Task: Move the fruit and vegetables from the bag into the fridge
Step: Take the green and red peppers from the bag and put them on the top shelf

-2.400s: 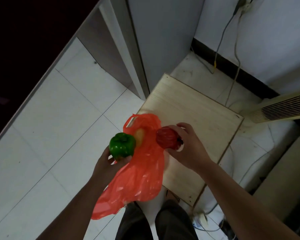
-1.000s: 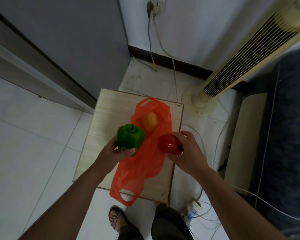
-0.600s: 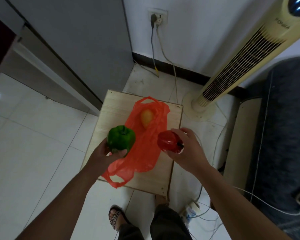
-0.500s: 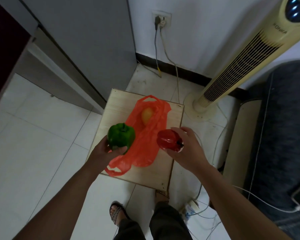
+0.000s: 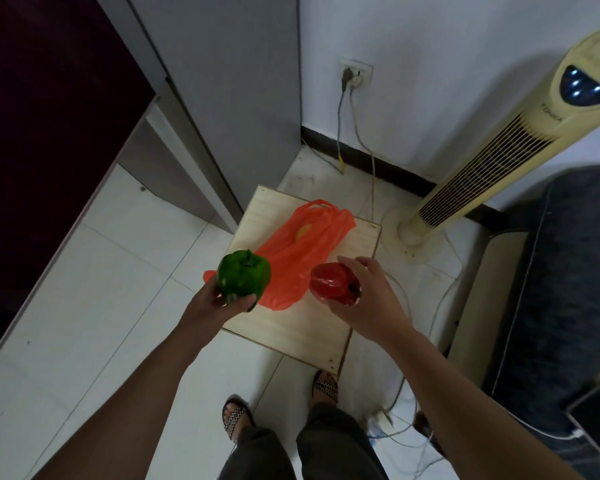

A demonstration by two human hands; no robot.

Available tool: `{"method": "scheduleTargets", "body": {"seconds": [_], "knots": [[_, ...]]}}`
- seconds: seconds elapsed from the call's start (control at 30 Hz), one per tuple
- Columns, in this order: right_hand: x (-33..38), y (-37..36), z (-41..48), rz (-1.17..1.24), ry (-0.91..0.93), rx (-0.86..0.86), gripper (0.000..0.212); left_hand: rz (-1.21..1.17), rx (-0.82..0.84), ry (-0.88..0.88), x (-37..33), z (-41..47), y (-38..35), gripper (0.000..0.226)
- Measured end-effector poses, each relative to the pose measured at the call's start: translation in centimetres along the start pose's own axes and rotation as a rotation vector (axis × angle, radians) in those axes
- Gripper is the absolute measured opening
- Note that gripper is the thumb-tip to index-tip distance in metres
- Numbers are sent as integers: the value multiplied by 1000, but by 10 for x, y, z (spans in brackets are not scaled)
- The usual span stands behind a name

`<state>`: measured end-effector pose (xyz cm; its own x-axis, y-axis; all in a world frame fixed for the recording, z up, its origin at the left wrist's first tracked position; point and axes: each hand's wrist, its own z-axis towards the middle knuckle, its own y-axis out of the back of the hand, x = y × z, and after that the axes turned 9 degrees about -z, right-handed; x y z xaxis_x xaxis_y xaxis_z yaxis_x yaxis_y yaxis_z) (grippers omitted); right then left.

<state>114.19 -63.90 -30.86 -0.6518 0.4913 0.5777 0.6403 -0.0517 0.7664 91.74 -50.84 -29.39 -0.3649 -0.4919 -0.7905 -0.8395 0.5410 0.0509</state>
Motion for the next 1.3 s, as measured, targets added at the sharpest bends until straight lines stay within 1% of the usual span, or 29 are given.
{"method": "scheduleTargets", "body": {"seconds": [0.2,0.27,0.37,0.43,0.5,0.6,0.67,0.73,0.93,1.03,1.17,1.3], "knots": [[25,8,-2,37,16,-3,85,1,-46,-20,-6,-16,4,54],[36,13,-6,63,27,-12,83,-4,-78,-24,-10,-28,6,56],[57,20,-18,89,47,-7,76,-18,-127,-53,-20,-56,11,52],[76,23,-30,101,112,-8,70,-53,-128,-70,-25,-80,18,53],[97,25,-46,114,222,-12,64,-91,-128,-88,-26,-107,29,61],[134,22,-72,120,324,60,60,-165,-155,-114,-19,-150,51,61],[160,14,-89,108,367,121,63,-187,-181,-131,-10,-178,69,61],[185,0,-108,79,415,180,69,-195,-221,-137,5,-207,92,65],[271,-62,-171,-51,606,291,73,-211,-355,-178,59,-305,174,78],[317,-101,-207,-83,680,328,73,-250,-437,-209,88,-360,221,70],[378,-152,-252,-45,729,395,75,-285,-595,-229,125,-424,283,57],[433,-193,-283,-43,814,444,74,-324,-734,-223,156,-468,333,60]]}}
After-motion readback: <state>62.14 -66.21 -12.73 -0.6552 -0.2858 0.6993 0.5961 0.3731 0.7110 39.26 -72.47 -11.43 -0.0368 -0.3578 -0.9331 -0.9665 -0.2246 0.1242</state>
